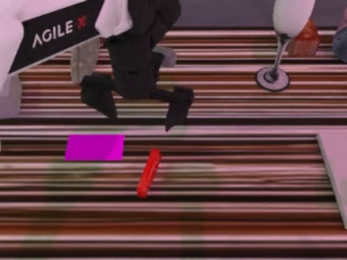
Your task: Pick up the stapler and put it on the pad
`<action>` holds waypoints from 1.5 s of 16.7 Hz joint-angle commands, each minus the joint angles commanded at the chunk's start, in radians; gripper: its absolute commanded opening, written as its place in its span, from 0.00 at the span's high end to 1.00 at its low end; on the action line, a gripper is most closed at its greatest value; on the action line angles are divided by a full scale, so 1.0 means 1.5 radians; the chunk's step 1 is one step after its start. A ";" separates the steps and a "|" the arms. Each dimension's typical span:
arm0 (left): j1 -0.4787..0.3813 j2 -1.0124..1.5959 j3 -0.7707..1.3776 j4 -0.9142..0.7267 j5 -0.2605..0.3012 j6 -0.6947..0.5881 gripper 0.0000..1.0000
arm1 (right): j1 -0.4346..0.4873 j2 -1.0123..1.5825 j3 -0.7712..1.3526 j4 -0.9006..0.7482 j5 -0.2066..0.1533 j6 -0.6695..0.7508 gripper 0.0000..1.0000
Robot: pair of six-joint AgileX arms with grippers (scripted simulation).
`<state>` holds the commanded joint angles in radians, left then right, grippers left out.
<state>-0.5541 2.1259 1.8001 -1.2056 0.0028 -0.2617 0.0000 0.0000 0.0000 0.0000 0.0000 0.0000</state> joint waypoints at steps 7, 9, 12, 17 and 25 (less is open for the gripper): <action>-0.014 0.047 0.048 -0.027 0.000 -0.006 0.00 | 0.000 0.000 0.000 0.000 0.000 0.000 0.00; -0.011 0.047 0.044 -0.024 0.000 -0.006 0.00 | 0.000 0.000 0.000 0.000 0.000 0.000 0.00; -0.012 0.061 0.008 0.023 0.000 -0.004 0.00 | 0.000 0.000 0.000 0.000 0.000 0.000 0.00; -0.012 0.106 -0.088 0.173 0.000 -0.004 0.00 | 0.000 0.000 0.000 0.000 0.000 0.000 0.00; -0.013 0.117 -0.108 0.199 0.000 -0.004 0.15 | 0.000 0.000 0.000 0.000 0.000 0.000 0.00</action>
<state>-0.5731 2.3014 1.6377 -0.9073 0.0034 -0.2681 0.0000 0.0000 0.0000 0.0000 0.0000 0.0000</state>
